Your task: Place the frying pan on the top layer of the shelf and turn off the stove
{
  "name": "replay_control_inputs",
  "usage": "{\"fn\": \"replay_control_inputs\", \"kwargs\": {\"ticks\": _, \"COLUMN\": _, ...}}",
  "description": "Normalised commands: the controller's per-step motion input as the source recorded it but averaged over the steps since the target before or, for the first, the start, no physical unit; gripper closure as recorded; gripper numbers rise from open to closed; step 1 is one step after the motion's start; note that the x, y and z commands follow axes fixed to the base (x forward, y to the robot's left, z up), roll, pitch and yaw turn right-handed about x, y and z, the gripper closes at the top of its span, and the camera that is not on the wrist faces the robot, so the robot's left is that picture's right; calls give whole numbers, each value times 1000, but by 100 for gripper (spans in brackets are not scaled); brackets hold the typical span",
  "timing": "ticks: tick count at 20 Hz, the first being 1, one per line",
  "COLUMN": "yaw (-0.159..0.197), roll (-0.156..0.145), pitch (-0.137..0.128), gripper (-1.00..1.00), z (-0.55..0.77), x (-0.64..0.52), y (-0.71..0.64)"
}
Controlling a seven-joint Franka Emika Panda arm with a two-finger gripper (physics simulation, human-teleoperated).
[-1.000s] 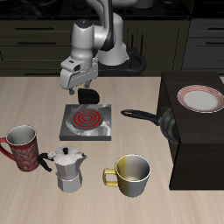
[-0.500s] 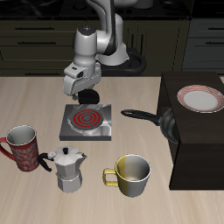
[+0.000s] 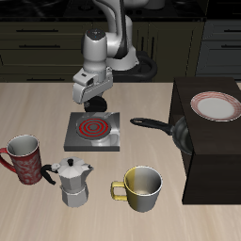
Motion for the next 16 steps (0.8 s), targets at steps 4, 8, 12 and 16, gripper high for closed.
{"fn": "replay_control_inputs", "kwargs": {"ticks": 4, "yaw": -29, "roll": 22, "pitch": -35, "gripper": 100, "z": 108, "x": -141, "y": 164}}
{"fn": "replay_control_inputs", "kwargs": {"ticks": 8, "yaw": -23, "roll": -19, "pitch": -24, "gripper": 100, "z": 164, "x": -15, "y": -83}}
{"fn": "replay_control_inputs", "kwargs": {"ticks": 12, "yaw": -41, "roll": -18, "pitch": 12, "gripper": 100, "z": -6, "x": 39, "y": -151}}
{"fn": "replay_control_inputs", "kwargs": {"ticks": 16, "yaw": -69, "roll": -15, "pitch": -7, "gripper": 100, "z": -61, "x": 102, "y": -45}}
